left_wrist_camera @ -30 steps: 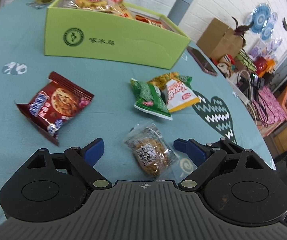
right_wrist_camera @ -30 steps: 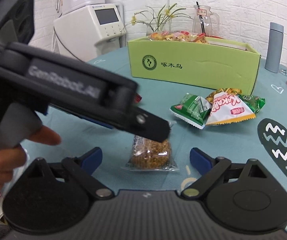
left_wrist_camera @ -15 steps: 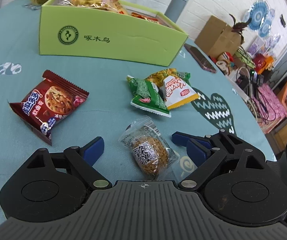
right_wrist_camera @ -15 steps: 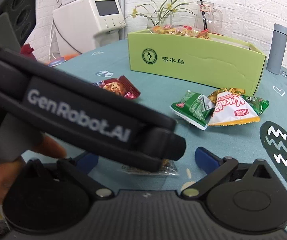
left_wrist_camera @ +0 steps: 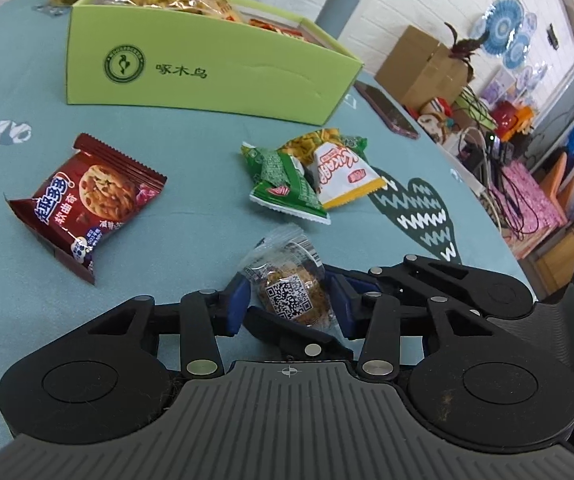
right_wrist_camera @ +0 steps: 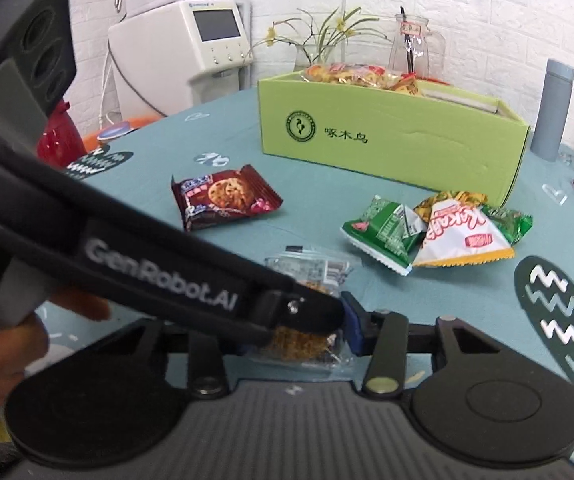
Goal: Organize snacks
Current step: 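Carry the bread roll into the green box and release it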
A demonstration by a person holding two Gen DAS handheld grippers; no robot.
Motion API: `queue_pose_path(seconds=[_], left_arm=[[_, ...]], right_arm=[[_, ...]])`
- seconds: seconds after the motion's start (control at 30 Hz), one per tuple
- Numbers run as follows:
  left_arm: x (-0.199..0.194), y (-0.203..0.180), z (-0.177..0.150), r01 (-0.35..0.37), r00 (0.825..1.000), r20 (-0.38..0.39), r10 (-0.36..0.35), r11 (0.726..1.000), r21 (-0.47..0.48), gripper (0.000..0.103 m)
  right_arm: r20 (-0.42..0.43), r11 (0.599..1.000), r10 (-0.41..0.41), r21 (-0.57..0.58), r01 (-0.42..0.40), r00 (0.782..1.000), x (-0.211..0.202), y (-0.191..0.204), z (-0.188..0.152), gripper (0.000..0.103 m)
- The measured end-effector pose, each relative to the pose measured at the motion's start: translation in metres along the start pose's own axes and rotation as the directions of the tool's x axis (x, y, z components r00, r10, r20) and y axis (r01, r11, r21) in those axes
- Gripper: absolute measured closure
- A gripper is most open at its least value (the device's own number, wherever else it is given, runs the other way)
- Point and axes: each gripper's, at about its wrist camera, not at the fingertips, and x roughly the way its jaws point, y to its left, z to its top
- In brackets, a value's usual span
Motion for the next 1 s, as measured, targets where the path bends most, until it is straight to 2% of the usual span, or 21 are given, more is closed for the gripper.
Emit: queue_pose_path(seconds=[0.13,0.3,0.37,0.43,0.57,0.67,0.73,0.77,0.8,0.83,0.9,1.0], left_arm=[[-0.011,-0.004,0.026,0.037,0.999,0.029,-0.036,0.999,-0.019,0.080],[-0.016,-0.012,0.102,0.058,0.989,0.137,-0.058,0.998,0.006,0.083],[-0.006,-0.012,0.140,0.052,0.984,0.173,-0.052,0.999,0.007,0.085],[0.010,-0.009,0.172,0.040,0.982,0.185,-0.040,0.999,0.006,0.090],[0.047,0.006,0.216,0.024,0.984,0.177,-0.017,0.999,-0.033,0.088],[0.058,0.024,0.223,0.065,0.982,0.182,-0.049,0.994,-0.084,0.074],[0.048,0.030,0.219,0.064,0.968,0.249,-0.042,0.995,-0.081,0.048],[0.039,0.030,0.218,0.039,0.959,0.284,-0.014,0.996,-0.083,0.043],[0.030,0.027,0.220,0.013,0.954,0.299,0.010,0.997,-0.076,0.041],[0.019,0.025,0.220,0.013,0.940,0.341,0.009,0.998,-0.060,0.038],[-0.003,0.020,0.217,0.014,0.917,0.399,0.005,0.999,-0.046,0.030],[-0.022,0.014,0.213,0.001,0.899,0.438,0.006,1.000,-0.016,0.027]], right_arm=[[0.035,1.000,-0.011,-0.020,0.012,0.999,-0.010,-0.005,0.011,0.053],[0.142,0.996,-0.013,-0.080,0.025,0.990,-0.011,-0.032,0.065,0.050],[0.174,0.994,-0.008,-0.103,0.027,0.985,0.001,-0.049,0.095,0.045],[0.189,0.991,-0.032,-0.124,0.057,0.981,0.019,-0.067,0.121,0.044],[0.160,0.992,-0.041,-0.112,0.059,0.986,0.066,-0.104,0.161,0.045],[0.122,0.997,0.013,-0.071,-0.004,0.992,0.090,-0.128,0.169,0.047],[0.149,0.999,0.015,-0.038,-0.010,0.989,0.093,-0.141,0.169,0.040],[0.167,1.000,0.019,-0.021,-0.015,0.986,0.091,-0.146,0.168,0.029],[0.165,1.000,0.020,-0.024,-0.017,0.986,0.088,-0.149,0.169,0.026],[0.184,1.000,0.005,-0.031,0.000,0.983,0.083,-0.150,0.170,0.023],[0.240,0.998,-0.042,-0.026,0.049,0.970,0.070,-0.149,0.171,0.006],[0.289,0.999,-0.029,-0.031,0.039,0.957,0.056,-0.146,0.172,0.003]])
